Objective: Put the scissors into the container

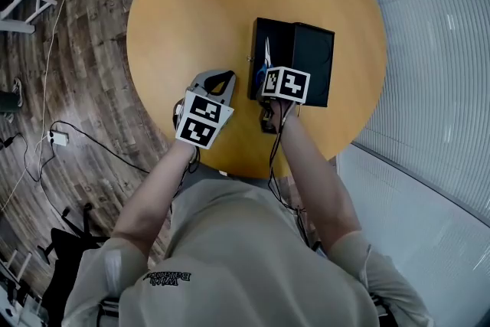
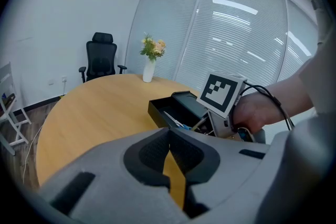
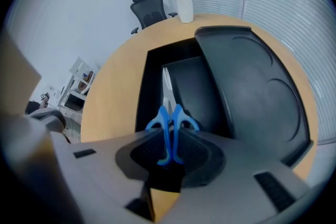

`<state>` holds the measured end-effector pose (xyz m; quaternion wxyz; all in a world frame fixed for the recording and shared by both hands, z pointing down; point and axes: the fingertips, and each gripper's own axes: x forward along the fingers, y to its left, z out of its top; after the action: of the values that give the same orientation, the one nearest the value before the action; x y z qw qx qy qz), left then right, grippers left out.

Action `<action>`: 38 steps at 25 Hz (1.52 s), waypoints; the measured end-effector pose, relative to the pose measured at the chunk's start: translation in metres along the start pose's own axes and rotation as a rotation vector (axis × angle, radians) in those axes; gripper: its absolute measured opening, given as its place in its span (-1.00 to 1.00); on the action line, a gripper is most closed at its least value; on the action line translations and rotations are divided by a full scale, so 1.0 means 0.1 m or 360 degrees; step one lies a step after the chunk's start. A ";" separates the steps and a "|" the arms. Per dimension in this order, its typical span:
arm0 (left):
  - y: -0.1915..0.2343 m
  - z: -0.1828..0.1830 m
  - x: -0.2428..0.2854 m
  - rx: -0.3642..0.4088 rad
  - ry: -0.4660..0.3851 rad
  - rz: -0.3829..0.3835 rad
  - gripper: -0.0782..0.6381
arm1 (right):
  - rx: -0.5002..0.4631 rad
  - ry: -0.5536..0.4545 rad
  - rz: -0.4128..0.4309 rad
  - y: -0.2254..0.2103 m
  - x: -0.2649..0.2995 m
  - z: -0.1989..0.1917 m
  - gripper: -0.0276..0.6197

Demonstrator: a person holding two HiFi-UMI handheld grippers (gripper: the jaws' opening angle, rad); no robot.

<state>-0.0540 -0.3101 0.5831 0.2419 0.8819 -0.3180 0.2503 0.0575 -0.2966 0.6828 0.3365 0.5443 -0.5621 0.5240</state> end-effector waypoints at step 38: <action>-0.24 0.34 -0.53 0.0007 -0.0135 0.0147 -0.72 | -0.0148 -0.0461 0.0295 0.31 -0.78 0.46 -0.73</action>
<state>-0.0632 -0.2910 0.5194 0.2145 0.8766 -0.3679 0.2242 0.0508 -0.3248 0.5918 0.2269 0.5439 -0.6760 0.4423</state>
